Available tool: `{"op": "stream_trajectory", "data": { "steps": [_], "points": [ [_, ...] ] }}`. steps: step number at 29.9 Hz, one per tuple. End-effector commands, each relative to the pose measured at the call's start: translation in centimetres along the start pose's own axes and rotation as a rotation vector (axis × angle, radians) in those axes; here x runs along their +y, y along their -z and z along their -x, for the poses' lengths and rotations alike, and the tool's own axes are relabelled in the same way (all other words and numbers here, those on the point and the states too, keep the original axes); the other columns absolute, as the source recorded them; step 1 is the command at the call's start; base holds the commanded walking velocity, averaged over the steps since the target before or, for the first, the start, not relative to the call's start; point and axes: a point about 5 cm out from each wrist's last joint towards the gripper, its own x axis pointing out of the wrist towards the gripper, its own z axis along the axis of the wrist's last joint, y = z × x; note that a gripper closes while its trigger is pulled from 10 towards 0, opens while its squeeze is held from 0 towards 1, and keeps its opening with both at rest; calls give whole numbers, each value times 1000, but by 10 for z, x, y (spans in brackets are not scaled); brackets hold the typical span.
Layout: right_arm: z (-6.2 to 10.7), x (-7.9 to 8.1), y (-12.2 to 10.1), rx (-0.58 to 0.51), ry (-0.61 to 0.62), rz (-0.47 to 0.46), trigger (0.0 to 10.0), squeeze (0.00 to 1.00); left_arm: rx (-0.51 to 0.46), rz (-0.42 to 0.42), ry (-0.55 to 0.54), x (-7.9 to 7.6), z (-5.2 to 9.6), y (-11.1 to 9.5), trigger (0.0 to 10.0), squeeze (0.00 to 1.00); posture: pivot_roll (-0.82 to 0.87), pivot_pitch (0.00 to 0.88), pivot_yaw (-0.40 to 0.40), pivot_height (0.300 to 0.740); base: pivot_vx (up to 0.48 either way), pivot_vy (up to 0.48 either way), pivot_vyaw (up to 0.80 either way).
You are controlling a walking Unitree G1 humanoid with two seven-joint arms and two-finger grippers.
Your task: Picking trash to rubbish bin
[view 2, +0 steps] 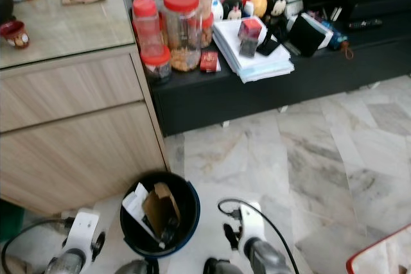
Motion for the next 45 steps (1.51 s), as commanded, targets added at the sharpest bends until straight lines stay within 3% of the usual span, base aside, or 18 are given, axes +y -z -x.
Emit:
{"op": "stream_trajectory", "data": {
  "steps": [1, 3, 9, 19, 45],
  "points": [
    [3, -1, 14, 43, 17, -13, 10000, 0, 64, 30, -11, 0, 5, 16, 10000, 0, 127, 210, -25, 740, 0, 0, 0],
    [7, -4, 30, 82, 33, -30, 10000, 0, 104, 63, -28, 1, 11, 32, 10000, 0, 131, 204, -27, 740, 0, 0, 0],
    [9, -5, 39, 113, 53, -34, 10000, 0, 128, 87, -42, 2, 12, 35, 10000, 0, 131, 183, -24, 740, 0, 0, 0],
    [6, -1, 30, 87, 42, -41, 10000, 0, 111, 90, -25, -1, 9, 27, 10000, 0, 127, 163, -23, 740, 0, 0, 0],
    [6, -2, 29, 76, 54, -55, 10000, 0, 123, 119, -33, -1, 10, 30, 10000, 0, 124, 197, -34, 740, -271, 0, 0]
  ]
}}
